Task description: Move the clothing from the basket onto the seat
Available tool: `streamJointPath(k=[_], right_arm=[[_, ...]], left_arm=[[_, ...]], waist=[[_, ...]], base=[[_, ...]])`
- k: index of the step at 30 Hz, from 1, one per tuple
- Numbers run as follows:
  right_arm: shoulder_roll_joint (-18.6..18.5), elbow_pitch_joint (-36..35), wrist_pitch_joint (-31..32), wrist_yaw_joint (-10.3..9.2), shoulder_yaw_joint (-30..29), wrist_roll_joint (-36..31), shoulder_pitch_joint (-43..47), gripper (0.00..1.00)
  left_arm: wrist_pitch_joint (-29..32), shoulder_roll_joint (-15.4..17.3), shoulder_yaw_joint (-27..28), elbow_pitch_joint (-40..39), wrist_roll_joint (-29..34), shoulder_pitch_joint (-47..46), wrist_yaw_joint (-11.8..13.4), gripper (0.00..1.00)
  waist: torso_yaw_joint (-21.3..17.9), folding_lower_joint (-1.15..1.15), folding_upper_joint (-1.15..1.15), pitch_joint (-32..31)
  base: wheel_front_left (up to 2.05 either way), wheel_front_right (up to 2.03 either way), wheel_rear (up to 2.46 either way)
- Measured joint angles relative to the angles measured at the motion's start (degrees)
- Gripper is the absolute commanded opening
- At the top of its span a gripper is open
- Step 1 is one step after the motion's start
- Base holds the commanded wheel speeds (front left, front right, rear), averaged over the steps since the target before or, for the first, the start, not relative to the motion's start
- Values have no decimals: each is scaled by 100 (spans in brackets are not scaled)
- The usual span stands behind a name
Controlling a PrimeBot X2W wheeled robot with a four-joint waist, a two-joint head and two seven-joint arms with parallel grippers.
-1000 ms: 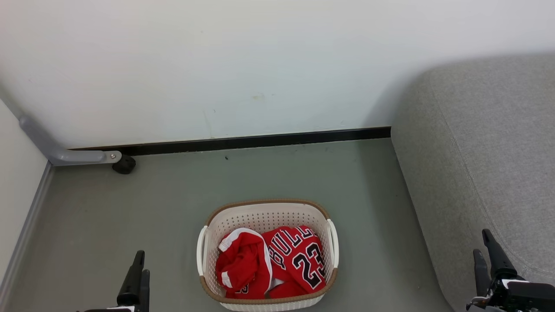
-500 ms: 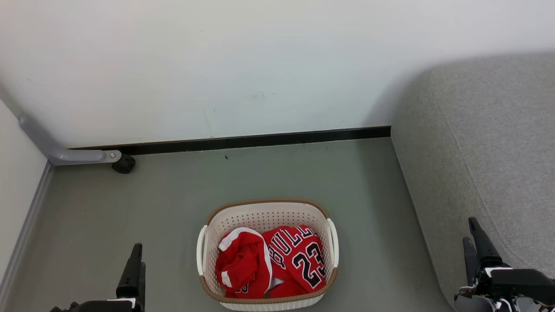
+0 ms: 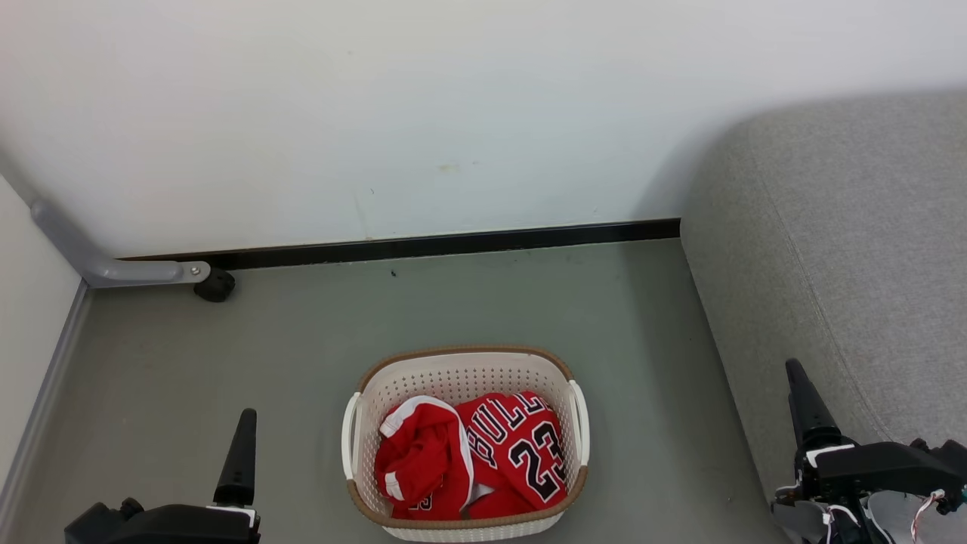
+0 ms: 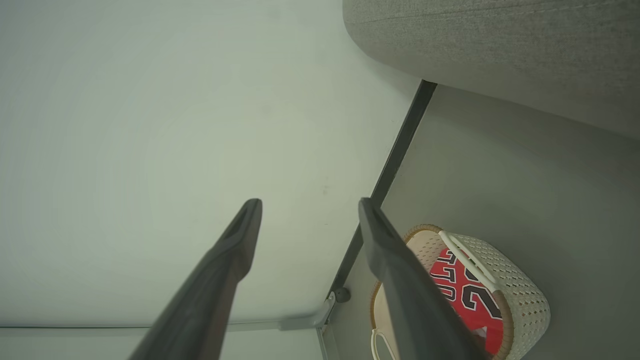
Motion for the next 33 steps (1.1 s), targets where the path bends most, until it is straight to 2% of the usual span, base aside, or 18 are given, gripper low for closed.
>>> streamJointPath(k=[14, 33], right_arm=[[-261, 435, -334, -8, 733, -1166, -367, 100], [-692, 1043, -733, -415, 1572, -2750, -829, 100]], left_arm=[[-346, 290, -613, 215, 1072, -222, -4, 100], [-701, 576, -914, 465, 2824, -447, 5, 100]], waist=[[-44, 0, 0, 7], [-55, 0, 0, 6]], base=[[0, 0, 0], [0, 0, 0]])
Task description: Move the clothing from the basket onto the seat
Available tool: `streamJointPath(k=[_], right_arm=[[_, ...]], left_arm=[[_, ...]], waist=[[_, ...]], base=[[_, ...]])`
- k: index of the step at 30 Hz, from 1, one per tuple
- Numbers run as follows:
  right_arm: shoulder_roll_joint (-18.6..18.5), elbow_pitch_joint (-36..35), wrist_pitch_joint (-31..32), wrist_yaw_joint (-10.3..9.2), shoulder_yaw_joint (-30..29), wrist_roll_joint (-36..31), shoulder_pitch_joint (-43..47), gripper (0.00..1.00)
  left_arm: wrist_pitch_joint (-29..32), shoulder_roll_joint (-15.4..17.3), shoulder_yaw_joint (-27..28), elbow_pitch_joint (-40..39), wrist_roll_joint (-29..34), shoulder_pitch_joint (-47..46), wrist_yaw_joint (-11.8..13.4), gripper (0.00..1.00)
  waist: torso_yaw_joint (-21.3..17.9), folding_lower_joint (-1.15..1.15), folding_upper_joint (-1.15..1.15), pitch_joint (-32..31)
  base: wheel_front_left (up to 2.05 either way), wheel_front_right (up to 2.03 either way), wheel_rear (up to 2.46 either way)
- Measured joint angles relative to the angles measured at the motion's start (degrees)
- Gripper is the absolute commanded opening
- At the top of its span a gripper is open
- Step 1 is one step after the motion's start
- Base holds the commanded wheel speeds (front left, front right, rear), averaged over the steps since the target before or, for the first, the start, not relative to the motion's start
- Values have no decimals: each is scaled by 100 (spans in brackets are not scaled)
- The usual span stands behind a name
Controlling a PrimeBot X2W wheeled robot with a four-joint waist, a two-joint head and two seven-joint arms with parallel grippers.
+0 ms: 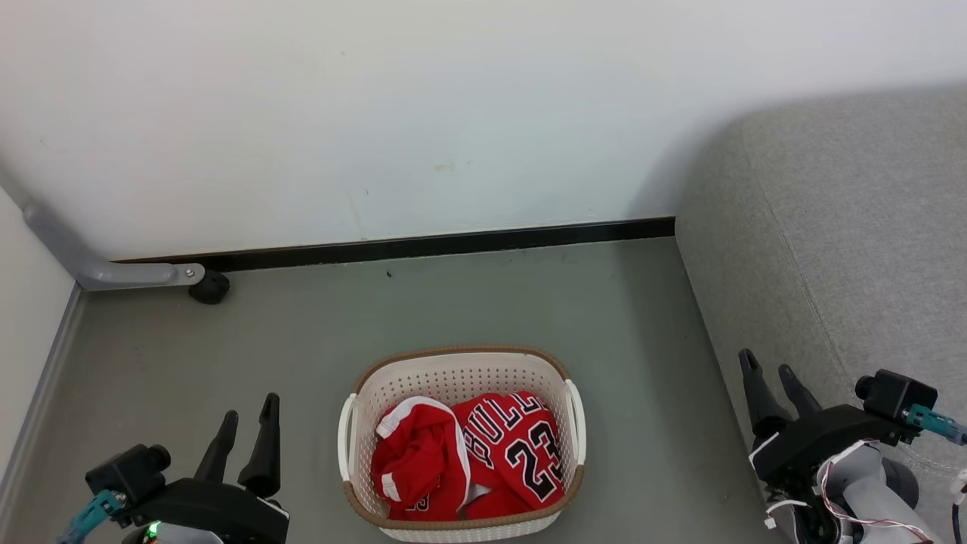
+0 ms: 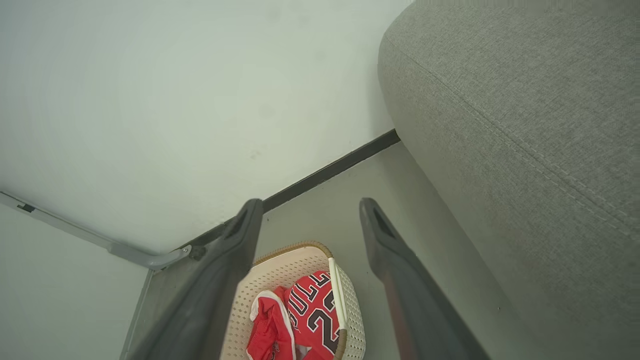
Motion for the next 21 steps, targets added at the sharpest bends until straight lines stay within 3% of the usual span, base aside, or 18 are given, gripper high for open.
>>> streamJointPath(k=[8, 21], right_arm=[[-167, 159, -154, -197, 221, -580, -212, 100], [-338, 199, -422, -348, 594, -1556, -505, 100]], left_arm=[[-149, 144, -125, 57, 791, -102, 105, 100], [-416, 229, -231, 104, 2006, -194, 300, 100]], waist=[[-5, 0, 0, -4], [-9, 0, 0, 0]], base=[[0, 0, 0], [0, 0, 0]])
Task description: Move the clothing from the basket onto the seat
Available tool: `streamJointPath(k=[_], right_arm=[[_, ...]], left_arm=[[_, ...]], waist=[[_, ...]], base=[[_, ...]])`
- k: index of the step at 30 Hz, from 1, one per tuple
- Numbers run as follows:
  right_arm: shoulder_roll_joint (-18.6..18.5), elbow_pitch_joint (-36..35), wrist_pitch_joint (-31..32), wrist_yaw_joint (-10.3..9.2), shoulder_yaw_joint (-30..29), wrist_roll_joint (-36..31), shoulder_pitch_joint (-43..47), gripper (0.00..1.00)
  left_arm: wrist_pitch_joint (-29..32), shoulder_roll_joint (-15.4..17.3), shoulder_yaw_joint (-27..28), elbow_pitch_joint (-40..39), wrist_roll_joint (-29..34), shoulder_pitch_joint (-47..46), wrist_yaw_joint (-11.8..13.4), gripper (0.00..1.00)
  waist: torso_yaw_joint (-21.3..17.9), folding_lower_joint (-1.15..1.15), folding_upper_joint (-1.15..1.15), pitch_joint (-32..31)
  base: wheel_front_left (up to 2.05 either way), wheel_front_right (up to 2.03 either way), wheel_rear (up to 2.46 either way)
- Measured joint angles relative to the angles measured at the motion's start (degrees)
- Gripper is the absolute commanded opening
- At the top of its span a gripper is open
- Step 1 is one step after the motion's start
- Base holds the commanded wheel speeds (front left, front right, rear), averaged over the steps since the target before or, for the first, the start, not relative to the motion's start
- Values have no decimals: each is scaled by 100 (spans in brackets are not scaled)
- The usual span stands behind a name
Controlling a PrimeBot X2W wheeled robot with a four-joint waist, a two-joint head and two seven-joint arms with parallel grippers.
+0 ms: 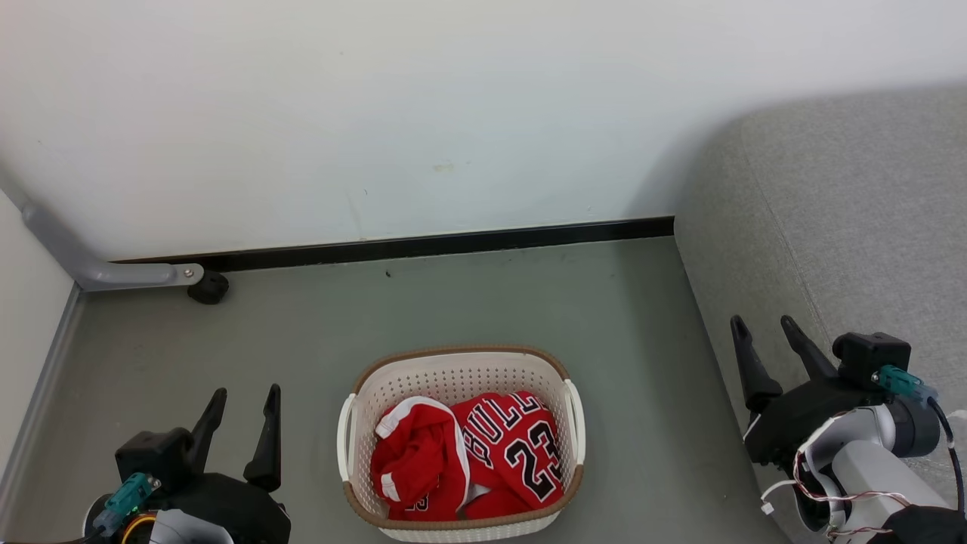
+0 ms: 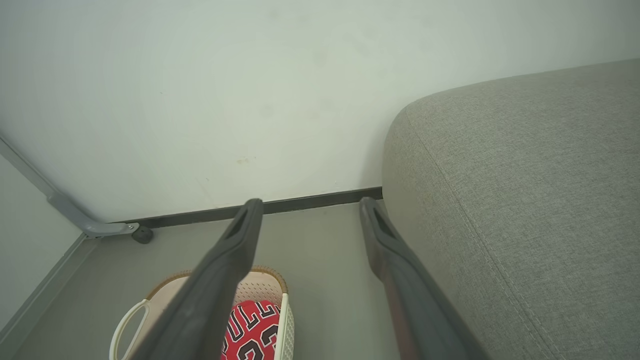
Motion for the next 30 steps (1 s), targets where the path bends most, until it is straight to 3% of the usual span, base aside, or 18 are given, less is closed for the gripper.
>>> streamJointPath(k=[15, 30], right_arm=[[-170, -88, -332, -194, 319, -1155, -304, 100], [-165, -492, -335, -250, 144, -1344, -297, 100]], left_arm=[[-335, 36, 20, 8, 1312, -18, 193, 100], [-336, -103, 308, -190, 1464, -12, 170, 100]], waist=[[17, 0, 0, 28], [59, 0, 0, 245]], base=[[0, 0, 0], [0, 0, 0]])
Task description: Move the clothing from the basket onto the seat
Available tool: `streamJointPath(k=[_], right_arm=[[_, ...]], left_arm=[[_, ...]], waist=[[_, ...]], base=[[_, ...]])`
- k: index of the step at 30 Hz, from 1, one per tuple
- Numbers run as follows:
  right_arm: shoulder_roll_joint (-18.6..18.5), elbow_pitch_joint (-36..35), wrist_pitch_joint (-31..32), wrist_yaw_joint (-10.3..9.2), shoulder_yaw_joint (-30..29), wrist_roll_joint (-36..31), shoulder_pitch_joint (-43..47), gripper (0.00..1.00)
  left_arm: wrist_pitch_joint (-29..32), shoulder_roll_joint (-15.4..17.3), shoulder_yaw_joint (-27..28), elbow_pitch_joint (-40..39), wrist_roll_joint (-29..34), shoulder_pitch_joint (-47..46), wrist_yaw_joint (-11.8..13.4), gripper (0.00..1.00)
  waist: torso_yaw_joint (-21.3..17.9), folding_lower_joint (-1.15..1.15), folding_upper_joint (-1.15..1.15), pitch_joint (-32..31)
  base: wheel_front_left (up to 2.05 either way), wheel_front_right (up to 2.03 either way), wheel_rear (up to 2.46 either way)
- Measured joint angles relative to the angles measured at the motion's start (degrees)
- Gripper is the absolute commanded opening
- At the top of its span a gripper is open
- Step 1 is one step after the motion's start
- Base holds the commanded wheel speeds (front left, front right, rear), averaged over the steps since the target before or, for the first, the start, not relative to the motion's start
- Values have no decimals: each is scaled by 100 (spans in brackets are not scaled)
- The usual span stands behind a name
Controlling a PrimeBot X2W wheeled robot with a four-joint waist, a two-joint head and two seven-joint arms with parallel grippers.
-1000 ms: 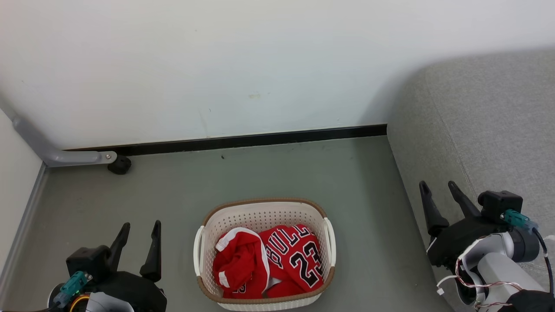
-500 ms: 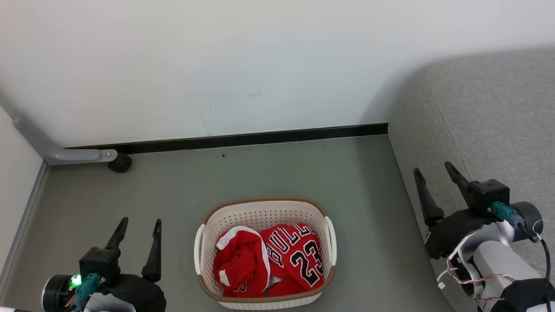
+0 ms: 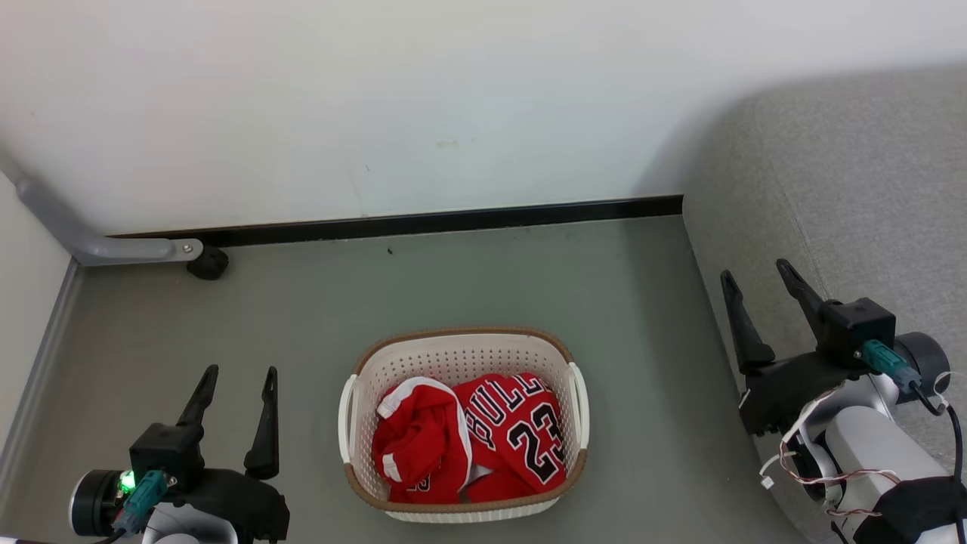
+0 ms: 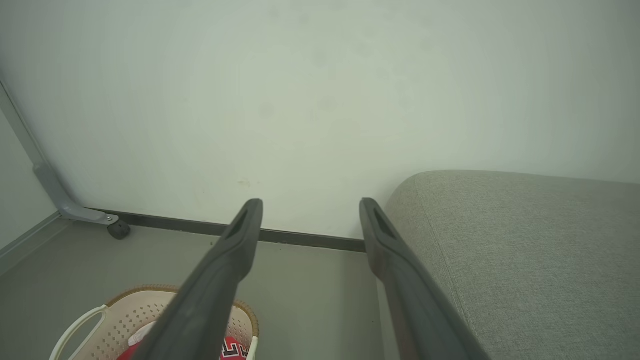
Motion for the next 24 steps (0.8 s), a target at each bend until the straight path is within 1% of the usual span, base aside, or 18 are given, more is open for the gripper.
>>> streamJointPath(k=[8, 15, 21, 24], right_arm=[[51, -385, 0, -67, -63, -159, -47, 100], [114, -676, 0, -154, -137, -379, -321, 100], [199, -876, -1, -204, -165, -534, -519, 100], [220, -977, -1, -246, -192, -619, -643, 100]], left_arm=[[0, -123, 88, -151, -1, -1, -156, 100], [0, -225, 66, -238, -1, -58, -339, 100], [0, -287, 31, -276, -9, -287, -437, 100], [0, -315, -13, -276, -10, -372, -442, 100]], waist=[[4, 0, 0, 370], [0, 0, 0, 832], [1, 1, 0, 1289], [0, 1, 0, 1529]], base=[[0, 0, 0], [0, 0, 0], [0, 0, 0], [0, 0, 0]])
